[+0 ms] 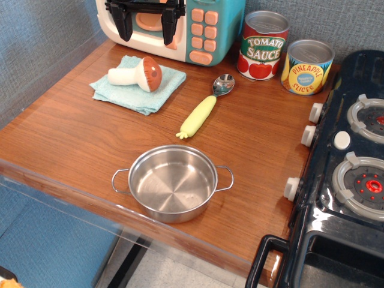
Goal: Pick up the bowl and put it on the left bottom corner of the table.
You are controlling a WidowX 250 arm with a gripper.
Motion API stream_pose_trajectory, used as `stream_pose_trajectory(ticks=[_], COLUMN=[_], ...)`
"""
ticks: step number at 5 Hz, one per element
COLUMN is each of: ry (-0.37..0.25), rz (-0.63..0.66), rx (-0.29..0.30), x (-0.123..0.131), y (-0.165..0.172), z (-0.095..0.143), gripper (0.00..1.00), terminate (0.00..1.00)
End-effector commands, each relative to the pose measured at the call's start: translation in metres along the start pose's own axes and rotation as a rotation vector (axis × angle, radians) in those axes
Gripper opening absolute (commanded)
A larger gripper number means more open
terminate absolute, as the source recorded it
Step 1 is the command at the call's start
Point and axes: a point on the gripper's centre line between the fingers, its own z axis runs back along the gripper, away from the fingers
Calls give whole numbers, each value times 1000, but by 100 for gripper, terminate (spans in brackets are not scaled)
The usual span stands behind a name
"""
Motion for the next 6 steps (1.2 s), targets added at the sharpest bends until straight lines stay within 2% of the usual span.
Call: stream_pose_trajectory(ticks=[1,2,4,6], ry=[0,11,25,-3], rz=[0,-123,-302,-486], rx=[0,-18,-8,12], x=[0,-21,-74,-156], y=[0,-25,-56,-81], z=[0,3,5,4], gripper=[100,100,100,100], terminate=[0,0,0,0])
